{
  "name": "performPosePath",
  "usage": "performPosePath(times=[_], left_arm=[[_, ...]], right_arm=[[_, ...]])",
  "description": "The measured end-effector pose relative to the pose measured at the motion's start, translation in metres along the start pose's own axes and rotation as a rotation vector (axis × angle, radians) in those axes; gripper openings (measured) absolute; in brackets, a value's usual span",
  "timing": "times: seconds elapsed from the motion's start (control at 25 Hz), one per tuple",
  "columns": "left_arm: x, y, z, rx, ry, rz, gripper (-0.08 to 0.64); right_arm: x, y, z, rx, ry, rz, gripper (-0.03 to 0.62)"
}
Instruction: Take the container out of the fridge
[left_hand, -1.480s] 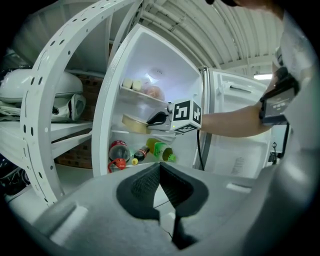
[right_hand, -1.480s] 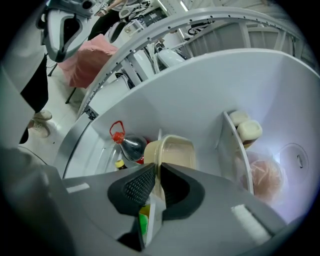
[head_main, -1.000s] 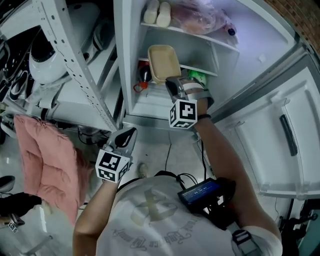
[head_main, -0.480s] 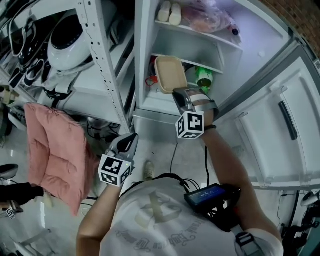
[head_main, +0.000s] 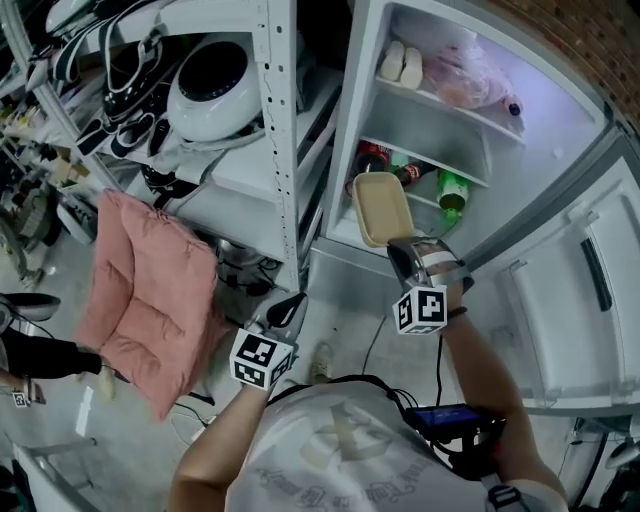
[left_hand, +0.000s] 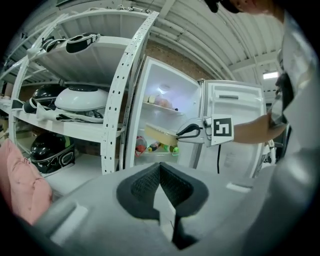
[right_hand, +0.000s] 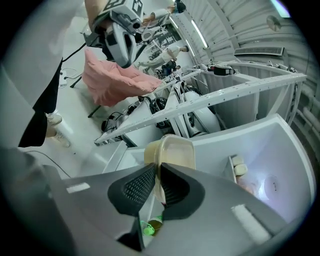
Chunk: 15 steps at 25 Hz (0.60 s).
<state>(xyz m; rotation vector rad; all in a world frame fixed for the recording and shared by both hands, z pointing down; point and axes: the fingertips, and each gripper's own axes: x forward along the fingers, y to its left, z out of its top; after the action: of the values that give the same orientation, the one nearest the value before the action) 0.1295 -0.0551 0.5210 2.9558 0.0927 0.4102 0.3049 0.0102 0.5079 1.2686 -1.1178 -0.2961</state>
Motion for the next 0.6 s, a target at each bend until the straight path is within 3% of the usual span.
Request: performPosePath(times=[0.6], left_arm=[[-0.067, 0.038, -0.027, -0.093, -0.034, 0.19, 0.003]], right_arm=[[-0.018, 0.048, 0.1, -0.14, -0.226, 0.089, 0.044]])
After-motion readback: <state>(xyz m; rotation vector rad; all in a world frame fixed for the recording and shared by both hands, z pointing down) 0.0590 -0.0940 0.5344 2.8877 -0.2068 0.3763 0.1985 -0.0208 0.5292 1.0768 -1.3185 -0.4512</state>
